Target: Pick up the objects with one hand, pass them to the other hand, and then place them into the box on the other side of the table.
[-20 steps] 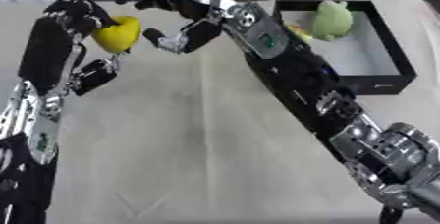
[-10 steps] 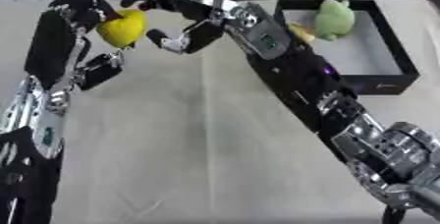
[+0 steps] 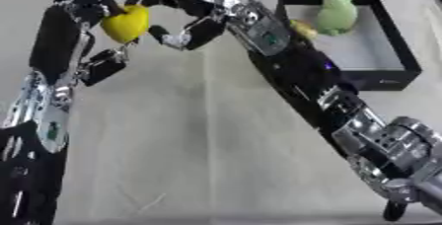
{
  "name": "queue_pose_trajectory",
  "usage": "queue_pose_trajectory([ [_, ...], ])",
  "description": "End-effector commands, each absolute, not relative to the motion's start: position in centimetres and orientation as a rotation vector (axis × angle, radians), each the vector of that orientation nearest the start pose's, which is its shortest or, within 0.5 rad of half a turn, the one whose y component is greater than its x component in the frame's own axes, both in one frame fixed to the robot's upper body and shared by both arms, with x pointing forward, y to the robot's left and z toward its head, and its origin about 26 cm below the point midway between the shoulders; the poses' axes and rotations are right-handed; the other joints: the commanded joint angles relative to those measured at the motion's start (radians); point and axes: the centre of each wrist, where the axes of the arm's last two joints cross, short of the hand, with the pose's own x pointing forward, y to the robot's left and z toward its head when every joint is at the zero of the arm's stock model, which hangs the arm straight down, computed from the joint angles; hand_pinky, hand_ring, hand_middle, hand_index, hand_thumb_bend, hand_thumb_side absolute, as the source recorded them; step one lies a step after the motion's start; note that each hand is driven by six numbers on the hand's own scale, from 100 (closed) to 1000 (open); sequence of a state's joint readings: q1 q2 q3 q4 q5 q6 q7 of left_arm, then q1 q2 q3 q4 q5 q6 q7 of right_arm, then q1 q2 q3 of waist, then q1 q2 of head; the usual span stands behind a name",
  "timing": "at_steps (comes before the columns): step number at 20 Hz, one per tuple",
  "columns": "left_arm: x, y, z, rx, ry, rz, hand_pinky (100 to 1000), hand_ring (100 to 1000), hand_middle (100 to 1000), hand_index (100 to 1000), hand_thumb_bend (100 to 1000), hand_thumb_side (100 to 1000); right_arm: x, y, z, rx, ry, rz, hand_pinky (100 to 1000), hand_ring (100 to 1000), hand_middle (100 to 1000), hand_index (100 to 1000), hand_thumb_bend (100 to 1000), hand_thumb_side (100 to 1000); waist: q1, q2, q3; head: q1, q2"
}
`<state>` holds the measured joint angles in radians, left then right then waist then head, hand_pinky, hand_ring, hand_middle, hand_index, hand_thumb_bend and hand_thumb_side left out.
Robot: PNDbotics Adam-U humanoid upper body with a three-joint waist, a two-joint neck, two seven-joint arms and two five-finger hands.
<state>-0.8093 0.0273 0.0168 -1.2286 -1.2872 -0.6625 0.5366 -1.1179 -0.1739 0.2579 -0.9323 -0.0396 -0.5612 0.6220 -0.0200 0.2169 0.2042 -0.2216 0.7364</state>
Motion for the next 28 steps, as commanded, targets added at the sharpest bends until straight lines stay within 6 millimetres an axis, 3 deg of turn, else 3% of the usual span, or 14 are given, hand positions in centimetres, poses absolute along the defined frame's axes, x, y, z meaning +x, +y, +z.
queue_pose_trajectory([
  [1, 44.2, 14.7, 18.4, -0.938, 2.876, 0.894, 663, 519, 482, 560, 100, 100, 47.6, -10.9, 24.7, -0.564, 2.633, -2.002, 954, 1000, 697, 996, 100, 100, 0.003, -0.018, 0.001, 0.001, -0.002],
  [7, 44.2, 14.5, 18.6, -0.931, 2.890, 0.896, 662, 517, 481, 560, 100, 100, 47.4, -11.7, 25.0, -0.580, 2.604, -2.000, 955, 1000, 643, 906, 100, 100, 0.001, -0.017, 0.002, 0.001, -0.005],
  [28, 44.0, 14.0, 19.3, -0.892, 2.917, 0.825, 660, 516, 480, 560, 100, 100, 47.3, -11.9, 24.4, -0.598, 2.492, -2.086, 959, 1000, 621, 962, 100, 100, -0.004, -0.015, 0.007, 0.013, -0.006],
])
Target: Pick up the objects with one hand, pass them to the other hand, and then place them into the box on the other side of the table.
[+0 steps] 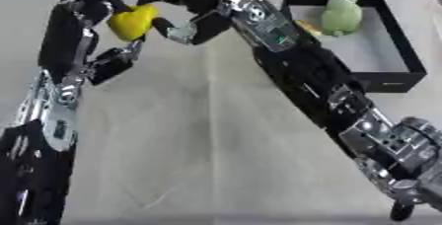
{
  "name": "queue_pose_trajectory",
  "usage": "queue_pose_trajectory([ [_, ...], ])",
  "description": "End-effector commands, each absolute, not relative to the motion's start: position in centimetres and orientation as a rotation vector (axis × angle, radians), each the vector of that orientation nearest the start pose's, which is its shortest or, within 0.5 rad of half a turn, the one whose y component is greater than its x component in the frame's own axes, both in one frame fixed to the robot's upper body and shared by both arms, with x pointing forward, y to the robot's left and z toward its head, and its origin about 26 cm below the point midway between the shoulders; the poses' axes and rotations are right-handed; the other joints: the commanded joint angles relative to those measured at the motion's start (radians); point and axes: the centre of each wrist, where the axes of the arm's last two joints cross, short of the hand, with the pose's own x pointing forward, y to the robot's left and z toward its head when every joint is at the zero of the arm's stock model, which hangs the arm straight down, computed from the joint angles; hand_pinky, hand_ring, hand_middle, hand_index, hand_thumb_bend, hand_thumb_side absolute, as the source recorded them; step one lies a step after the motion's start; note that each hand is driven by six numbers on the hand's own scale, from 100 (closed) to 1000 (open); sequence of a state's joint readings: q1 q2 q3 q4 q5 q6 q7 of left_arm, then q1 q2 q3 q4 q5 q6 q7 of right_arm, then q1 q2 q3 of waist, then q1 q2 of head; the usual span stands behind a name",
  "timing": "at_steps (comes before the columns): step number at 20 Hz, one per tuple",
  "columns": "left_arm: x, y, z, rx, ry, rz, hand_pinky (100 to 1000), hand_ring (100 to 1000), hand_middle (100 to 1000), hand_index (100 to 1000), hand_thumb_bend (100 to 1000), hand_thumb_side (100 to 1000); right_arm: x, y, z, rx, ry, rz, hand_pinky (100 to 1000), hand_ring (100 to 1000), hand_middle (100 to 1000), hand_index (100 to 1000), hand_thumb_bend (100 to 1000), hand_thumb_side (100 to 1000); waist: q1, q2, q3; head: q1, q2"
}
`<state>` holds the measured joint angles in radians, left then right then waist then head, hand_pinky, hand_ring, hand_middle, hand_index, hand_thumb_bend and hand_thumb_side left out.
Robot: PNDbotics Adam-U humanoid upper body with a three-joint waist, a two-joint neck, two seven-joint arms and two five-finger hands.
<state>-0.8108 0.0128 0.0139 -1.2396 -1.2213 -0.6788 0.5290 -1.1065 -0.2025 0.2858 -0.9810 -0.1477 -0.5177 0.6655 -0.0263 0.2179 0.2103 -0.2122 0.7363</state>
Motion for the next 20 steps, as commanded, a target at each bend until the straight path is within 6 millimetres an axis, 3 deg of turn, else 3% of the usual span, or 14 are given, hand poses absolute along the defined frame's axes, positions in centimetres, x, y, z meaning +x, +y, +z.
queue_pose_trajectory([
  [1, 44.0, 14.0, 19.3, -0.893, 2.916, 0.823, 659, 516, 480, 560, 100, 100, 47.3, -11.9, 24.3, -0.592, 2.487, -2.091, 959, 1000, 620, 959, 100, 100, 0.002, -0.016, 0.000, 0.004, -0.005],
  [20, 44.2, 13.7, 18.8, -0.855, 2.979, 0.795, 653, 506, 475, 564, 100, 100, 47.5, -11.7, 23.2, -0.519, 2.412, -2.125, 956, 1000, 643, 961, 100, 127, 0.000, -0.013, -0.001, -0.002, -0.012],
])
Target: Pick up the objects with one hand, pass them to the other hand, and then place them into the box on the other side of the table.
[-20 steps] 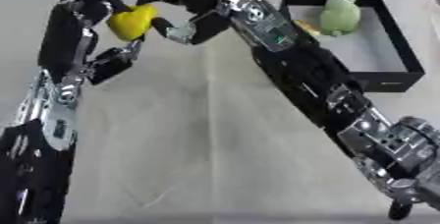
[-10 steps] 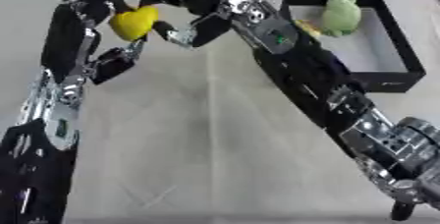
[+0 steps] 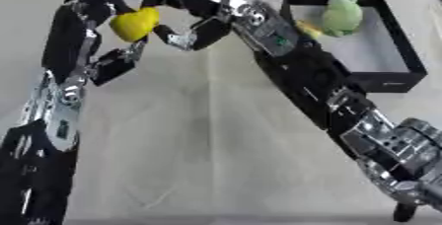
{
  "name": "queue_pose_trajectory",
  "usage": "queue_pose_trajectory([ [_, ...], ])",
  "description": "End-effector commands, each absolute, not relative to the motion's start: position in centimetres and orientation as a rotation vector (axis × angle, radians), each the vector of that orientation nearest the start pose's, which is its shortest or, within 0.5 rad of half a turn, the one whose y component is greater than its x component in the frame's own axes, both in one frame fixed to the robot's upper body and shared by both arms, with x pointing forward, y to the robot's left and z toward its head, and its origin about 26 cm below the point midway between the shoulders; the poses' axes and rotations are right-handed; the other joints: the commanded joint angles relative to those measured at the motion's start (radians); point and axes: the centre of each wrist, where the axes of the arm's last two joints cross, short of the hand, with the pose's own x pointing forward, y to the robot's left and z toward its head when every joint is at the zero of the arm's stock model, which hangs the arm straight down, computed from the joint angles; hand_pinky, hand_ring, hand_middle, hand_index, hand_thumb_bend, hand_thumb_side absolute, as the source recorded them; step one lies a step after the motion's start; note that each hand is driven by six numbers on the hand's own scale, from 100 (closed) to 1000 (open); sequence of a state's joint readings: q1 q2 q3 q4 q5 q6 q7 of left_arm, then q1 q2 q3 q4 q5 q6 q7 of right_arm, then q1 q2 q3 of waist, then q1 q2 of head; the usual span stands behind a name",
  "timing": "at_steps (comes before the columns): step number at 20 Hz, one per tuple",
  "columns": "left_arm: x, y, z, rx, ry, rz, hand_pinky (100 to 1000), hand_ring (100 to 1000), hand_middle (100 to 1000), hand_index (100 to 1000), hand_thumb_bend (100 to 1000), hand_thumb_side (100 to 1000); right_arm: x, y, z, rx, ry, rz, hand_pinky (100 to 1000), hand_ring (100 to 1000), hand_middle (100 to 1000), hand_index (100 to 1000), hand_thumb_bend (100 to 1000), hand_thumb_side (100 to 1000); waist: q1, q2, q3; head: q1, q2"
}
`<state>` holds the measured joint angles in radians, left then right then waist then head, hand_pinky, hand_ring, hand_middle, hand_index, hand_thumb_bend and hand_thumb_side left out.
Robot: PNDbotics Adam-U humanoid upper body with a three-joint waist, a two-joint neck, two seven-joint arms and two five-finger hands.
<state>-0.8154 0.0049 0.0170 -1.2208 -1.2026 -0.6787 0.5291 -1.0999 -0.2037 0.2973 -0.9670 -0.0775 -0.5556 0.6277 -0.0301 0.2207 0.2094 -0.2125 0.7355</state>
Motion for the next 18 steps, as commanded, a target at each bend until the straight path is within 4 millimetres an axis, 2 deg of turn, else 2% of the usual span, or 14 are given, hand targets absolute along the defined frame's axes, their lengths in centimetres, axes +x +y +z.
queue_pose_trajectory([
  [1, 44.19, 13.62, 18.76, -0.842, 2.991, 0.791, 652, 505, 475, 564, 100, 100, 47.54, -11.74, 23.18, -0.517, 2.411, -2.123, 955, 1000, 640, 956, 100, 128, 0.003, -0.015, 0.000, -0.001, -0.011],
  [8, 44.17, 13.36, 18.85, -0.790, 3.017, 0.805, 652, 505, 475, 566, 100, 100, 47.58, -11.56, 23.04, -0.539, 2.429, -2.126, 951, 1000, 612, 931, 100, 127, 0.001, -0.013, 0.001, -0.003, -0.010],
  [18, 44.09, 13.04, 18.87, -0.748, 3.029, 0.818, 652, 504, 474, 567, 100, 100, 47.45, -11.07, 22.90, -0.588, 2.454, -2.117, 942, 1000, 568, 884, 100, 171, -0.003, -0.007, 0.004, -0.005, -0.010],
])
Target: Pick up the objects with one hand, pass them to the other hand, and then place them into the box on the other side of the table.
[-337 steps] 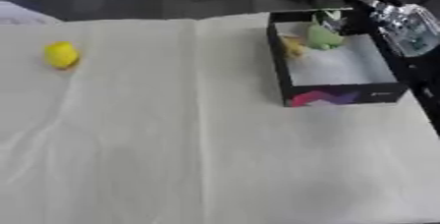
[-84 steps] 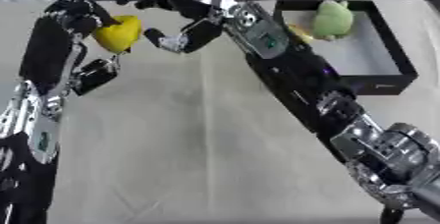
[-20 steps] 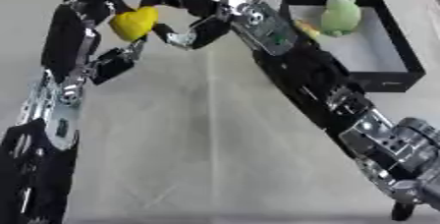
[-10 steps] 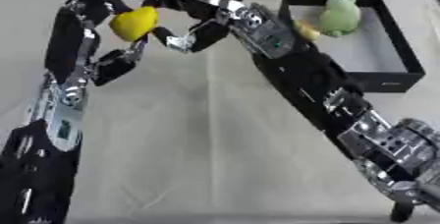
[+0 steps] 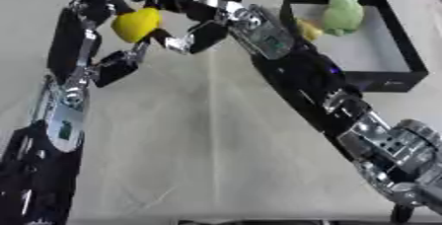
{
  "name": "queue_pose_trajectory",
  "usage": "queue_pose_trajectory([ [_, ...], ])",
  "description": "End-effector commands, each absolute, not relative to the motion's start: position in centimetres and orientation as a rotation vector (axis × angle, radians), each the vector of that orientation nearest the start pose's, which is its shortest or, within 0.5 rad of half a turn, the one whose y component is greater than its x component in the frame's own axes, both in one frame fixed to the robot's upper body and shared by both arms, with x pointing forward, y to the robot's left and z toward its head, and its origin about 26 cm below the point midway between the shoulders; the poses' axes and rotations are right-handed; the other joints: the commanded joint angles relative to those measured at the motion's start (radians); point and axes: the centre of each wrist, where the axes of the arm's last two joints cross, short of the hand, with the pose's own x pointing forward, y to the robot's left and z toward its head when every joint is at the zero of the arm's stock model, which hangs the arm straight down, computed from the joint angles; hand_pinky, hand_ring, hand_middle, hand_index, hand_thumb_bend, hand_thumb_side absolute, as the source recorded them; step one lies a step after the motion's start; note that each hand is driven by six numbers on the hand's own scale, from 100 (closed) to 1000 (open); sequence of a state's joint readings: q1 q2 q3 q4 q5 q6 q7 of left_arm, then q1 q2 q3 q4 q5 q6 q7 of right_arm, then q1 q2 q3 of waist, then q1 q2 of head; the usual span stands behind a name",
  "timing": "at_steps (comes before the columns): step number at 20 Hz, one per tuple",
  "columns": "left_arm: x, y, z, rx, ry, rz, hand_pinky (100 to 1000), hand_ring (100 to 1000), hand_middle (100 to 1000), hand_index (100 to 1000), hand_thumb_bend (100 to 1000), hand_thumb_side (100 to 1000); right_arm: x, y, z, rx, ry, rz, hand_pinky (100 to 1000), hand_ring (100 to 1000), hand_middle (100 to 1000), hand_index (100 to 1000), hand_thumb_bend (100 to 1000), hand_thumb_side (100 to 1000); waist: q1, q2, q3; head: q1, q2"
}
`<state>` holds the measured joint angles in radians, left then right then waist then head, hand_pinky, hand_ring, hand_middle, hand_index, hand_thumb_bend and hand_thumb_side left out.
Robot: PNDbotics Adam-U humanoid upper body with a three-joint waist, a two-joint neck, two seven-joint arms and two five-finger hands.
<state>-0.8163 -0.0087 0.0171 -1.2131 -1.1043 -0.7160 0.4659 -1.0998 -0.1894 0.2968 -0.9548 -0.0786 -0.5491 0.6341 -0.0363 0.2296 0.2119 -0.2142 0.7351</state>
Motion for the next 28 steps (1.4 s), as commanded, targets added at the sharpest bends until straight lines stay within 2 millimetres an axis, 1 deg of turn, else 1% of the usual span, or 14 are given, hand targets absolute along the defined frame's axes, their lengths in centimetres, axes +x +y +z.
queue_pose_trajectory([
  [1, 44.08, 13.03, 18.87, -0.746, 3.032, 0.815, 652, 503, 474, 567, 100, 100, 47.44, -11.06, 22.87, -0.594, 2.459, -2.116, 936, 1000, 554, 871, 100, 198, 0.003, -0.015, 0.002, -0.004, -0.009],
  [3, 44.06, 13.00, 18.89, -0.743, 3.035, 0.811, 652, 503, 474, 567, 100, 100, 47.45, -11.07, 22.80, -0.603, 2.467, -2.121, 930, 1000, 536, 844, 100, 220, 0.003, -0.014, 0.002, -0.004, -0.007],
  [10, 44.03, 12.96, 18.96, -0.738, 3.043, 0.804, 651, 503, 474, 568, 100, 100, 47.42, -10.98, 22.66, -0.648, 2.495, -2.128, 910, 1000, 484, 740, 100, 213, 0.005, -0.012, 0.002, -0.004, -0.008],
  [12, 44.03, 12.95, 18.93, -0.737, 3.048, 0.800, 651, 503, 474, 568, 100, 100, 47.43, -11.03, 22.67, -0.660, 2.507, -2.130, 903, 1000, 461, 686, 100, 205, 0.005, -0.012, 0.003, -0.004, -0.008],
  [14, 44.01, 12.94, 18.94, -0.736, 3.051, 0.797, 651, 503, 475, 570, 100, 100, 47.46, -11.13, 22.68, -0.666, 2.517, -2.131, 898, 1000, 447, 666, 100, 203, 0.005, -0.012, 0.003, -0.004, -0.008],
  [16, 44.02, 12.93, 18.88, -0.735, 3.058, 0.793, 650, 503, 477, 585, 100, 100, 47.53, -11.29, 22.69, -0.670, 2.530, -2.132, 882, 1000, 401, 614, 100, 201, 0.005, -0.013, 0.003, -0.004, -0.009],
  [17, 44.03, 12.92, 18.85, -0.735, 3.062, 0.792, 650, 503, 478, 585, 100, 100, 47.56, -11.36, 22.73, -0.673, 2.537, -2.129, 881, 1000, 398, 612, 100, 201, 0.005, -0.013, 0.002, -0.003, -0.009],
  [21, 44.07, 12.91, 18.74, -0.735, 3.069, 0.813, 661, 518, 498, 616, 109, 100, 47.63, -11.56, 22.85, -0.686, 2.572, -2.101, 879, 1000, 306, 569, 100, 199, 0.006, -0.013, 0.001, -0.003, -0.009],
  [23, 44.10, 13.01, 18.69, -0.745, 3.080, 0.808, 678, 531, 512, 634, 221, 100, 47.64, -11.64, 22.92, -0.697, 2.605, -2.076, 877, 1000, 283, 552, 100, 199, 0.006, -0.013, -0.001, -0.002, -0.008],
  [24, 44.11, 13.08, 18.69, -0.755, 3.085, 0.803, 697, 558, 539, 665, 359, 100, 47.64, -11.67, 22.98, -0.702, 2.620, -2.065, 874, 1000, 260, 534, 100, 199, 0.007, -0.013, -0.002, -0.002, -0.008],
  [25, 44.12, 13.18, 18.71, -0.775, 3.091, 0.789, 700, 573, 557, 686, 434, 100, 47.65, -11.73, 23.06, -0.705, 2.638, -2.053, 873, 1000, 254, 529, 100, 199, 0.007, -0.013, -0.003, -0.002, -0.008],
  [26, 44.11, 13.25, 18.75, -0.797, 3.095, 0.774, 703, 586, 575, 709, 484, 100, 47.65, -11.77, 23.15, -0.707, 2.653, -2.044, 873, 1000, 251, 526, 100, 199, 0.008, -0.013, -0.004, -0.002, -0.008],
  [27, 44.11, 13.29, 18.78, -0.819, 3.096, 0.763, 714, 613, 604, 752, 557, 100, 47.63, -11.78, 23.21, -0.709, 2.665, -2.038, 873, 1000, 245, 522, 100, 199, 0.009, -0.013, -0.005, -0.002, -0.008],
  [28, 44.10, 13.31, 18.79, -0.842, 3.094, 0.754, 721, 632, 624, 781, 601, 100, 47.62, -11.78, 23.26, -0.713, 2.674, -2.034, 872, 1000, 242, 520, 100, 199, 0.009, -0.013, -0.006, -0.002, -0.008],
])
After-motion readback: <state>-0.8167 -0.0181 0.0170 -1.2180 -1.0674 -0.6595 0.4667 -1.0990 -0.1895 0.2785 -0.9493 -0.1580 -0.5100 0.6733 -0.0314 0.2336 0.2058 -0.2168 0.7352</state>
